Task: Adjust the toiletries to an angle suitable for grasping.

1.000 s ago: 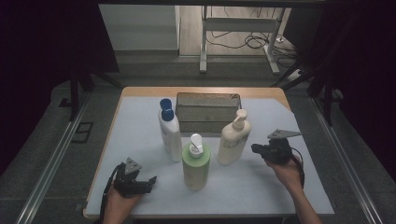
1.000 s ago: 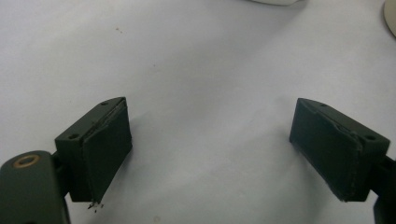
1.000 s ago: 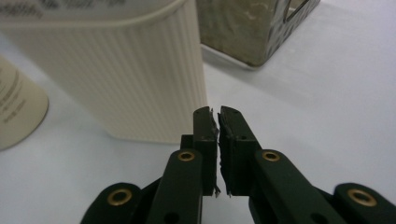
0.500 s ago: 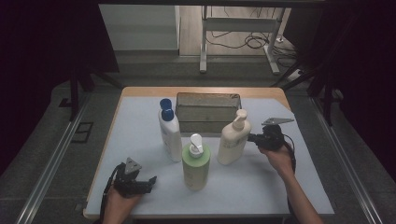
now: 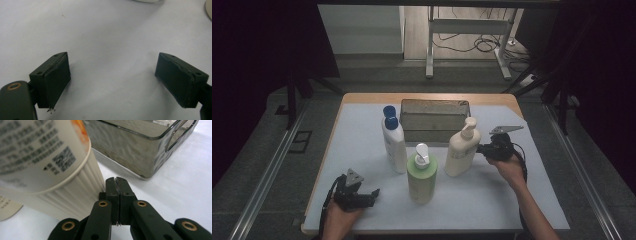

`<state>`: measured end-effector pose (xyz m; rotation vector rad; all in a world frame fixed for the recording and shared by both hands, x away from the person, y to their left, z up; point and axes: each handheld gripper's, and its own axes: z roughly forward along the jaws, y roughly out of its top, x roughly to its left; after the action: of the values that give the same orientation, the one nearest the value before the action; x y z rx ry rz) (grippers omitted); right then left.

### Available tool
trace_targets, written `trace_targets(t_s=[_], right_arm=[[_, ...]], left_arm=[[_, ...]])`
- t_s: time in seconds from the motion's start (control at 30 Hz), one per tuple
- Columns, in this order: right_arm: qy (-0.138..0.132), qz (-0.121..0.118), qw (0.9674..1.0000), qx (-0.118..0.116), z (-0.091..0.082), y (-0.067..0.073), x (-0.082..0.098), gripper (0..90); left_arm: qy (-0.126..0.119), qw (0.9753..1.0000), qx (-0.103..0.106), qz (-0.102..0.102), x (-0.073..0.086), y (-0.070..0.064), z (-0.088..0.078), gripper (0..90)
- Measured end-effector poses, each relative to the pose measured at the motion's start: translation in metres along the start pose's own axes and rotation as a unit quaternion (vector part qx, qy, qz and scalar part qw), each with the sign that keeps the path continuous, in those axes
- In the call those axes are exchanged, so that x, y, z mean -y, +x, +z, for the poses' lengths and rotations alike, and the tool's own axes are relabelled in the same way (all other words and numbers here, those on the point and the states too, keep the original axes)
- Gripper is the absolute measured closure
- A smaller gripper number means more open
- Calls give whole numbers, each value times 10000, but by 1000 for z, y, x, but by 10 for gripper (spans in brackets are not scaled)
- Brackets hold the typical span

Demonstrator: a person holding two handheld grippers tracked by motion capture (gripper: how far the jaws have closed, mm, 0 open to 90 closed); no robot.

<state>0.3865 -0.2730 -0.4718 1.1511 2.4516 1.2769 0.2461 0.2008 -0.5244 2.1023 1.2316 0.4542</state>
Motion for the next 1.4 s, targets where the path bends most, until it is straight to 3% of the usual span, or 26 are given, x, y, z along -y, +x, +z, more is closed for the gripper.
trace_targets(t_s=[0.53, 0.87, 1.4], right_arm=[[-22, -66, 10000, 23, -7, 6, 11, 897], [44, -184, 9998, 74, 4, 2, -1, 897], [40, -249, 9997, -8, -6, 11, 16, 899]], left_arm=[[2, 10000, 0, 1, 0, 0, 0, 123], [1, 10000, 0, 1, 0, 0, 0, 123], [5, 10000, 0, 1, 0, 0, 0, 123]])
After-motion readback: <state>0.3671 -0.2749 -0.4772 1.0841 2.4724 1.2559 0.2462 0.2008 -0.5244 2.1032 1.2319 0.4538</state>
